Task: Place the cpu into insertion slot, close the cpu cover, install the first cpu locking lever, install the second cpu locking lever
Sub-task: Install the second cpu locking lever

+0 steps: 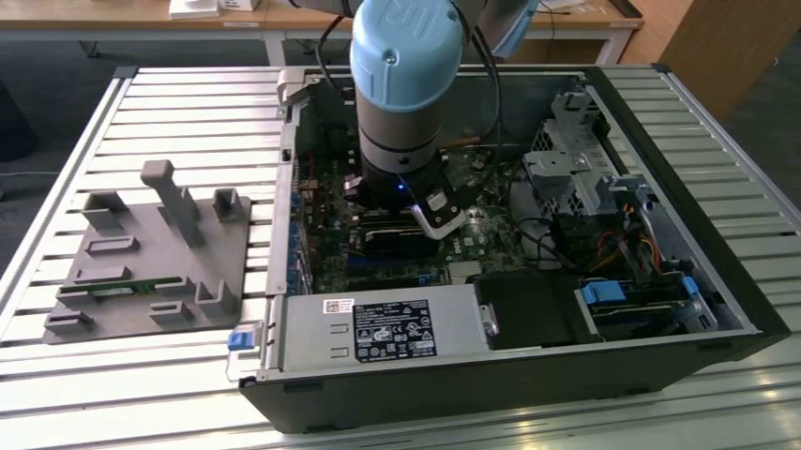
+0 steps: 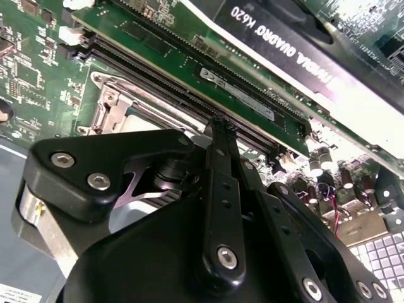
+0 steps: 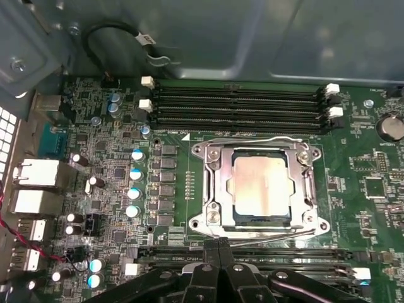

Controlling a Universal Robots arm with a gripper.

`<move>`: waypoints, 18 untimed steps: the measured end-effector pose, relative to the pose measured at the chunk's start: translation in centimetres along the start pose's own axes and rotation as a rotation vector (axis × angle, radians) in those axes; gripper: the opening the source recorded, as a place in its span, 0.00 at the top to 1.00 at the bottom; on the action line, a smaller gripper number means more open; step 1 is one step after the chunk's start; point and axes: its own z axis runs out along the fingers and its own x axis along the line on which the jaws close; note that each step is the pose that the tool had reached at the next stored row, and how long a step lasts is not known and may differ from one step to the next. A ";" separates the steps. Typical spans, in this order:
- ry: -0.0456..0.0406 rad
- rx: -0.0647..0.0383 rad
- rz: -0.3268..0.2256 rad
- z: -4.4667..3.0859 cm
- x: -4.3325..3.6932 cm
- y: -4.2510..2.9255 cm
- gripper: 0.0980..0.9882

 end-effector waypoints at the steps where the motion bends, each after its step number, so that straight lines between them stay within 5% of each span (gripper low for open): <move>1: -0.0001 -0.001 0.000 0.08 0.04 -0.02 0.97; 10: -0.0001 -0.014 0.000 0.68 0.43 -0.22 0.97; 18: -0.0004 -0.039 0.001 1.04 0.53 -0.33 0.97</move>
